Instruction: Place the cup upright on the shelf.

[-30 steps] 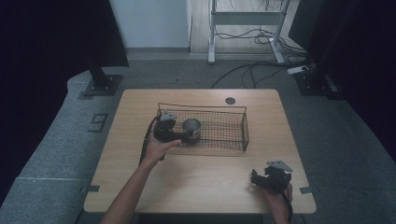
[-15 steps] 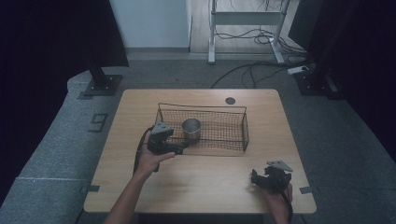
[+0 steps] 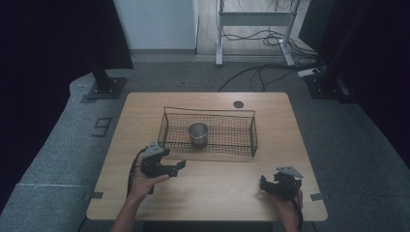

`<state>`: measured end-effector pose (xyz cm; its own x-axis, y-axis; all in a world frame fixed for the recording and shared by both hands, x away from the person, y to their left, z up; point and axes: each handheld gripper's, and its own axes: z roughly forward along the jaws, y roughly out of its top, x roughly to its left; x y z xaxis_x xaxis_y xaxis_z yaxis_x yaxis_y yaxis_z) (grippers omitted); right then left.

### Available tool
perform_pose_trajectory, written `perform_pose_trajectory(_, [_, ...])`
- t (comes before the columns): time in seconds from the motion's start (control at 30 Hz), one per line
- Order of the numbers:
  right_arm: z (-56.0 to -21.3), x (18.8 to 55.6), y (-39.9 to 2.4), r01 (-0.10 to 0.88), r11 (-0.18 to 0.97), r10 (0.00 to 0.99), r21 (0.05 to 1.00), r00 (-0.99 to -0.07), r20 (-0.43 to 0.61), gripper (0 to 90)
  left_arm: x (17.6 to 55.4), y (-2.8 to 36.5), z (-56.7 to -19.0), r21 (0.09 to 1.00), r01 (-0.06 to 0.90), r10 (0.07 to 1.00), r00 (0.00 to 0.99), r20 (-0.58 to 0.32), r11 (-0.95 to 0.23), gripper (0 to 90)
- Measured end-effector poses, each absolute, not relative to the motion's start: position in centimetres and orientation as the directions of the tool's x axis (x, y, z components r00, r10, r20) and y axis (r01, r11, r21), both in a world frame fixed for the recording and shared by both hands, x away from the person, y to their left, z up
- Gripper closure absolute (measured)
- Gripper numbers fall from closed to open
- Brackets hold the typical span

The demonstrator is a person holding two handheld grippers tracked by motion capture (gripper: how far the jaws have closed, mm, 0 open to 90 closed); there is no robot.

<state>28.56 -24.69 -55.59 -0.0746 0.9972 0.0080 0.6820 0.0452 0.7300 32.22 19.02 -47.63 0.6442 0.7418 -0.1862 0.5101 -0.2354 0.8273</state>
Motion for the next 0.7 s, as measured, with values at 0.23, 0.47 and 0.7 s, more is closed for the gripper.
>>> perform_pose_trajectory(0.23, [-55.6, 28.6, -24.7, 0.681, 0.046, 0.997, 0.730, -0.075, 0.008, 7.4, 31.3, 20.3, -49.6, 0.804, 0.545, 0.764, 0.616, -0.191, -0.238, 13.8])
perform_pose_trajectory(0.47, [-55.6, 28.5, -24.7, 0.681, 0.046, 0.997, 0.731, -0.077, 0.008, 7.8, 30.9, 20.3, -50.7, 0.787, 0.564, 0.774, 0.605, -0.187, -0.250, 14.1])
perform_pose_trajectory(0.7, [-55.6, 28.5, -24.7, 0.680, 0.048, 0.997, 0.732, -0.079, 0.008, 8.3, 30.9, 19.9, -51.2, 0.773, 0.576, 0.770, 0.609, -0.190, -0.265, 14.2])
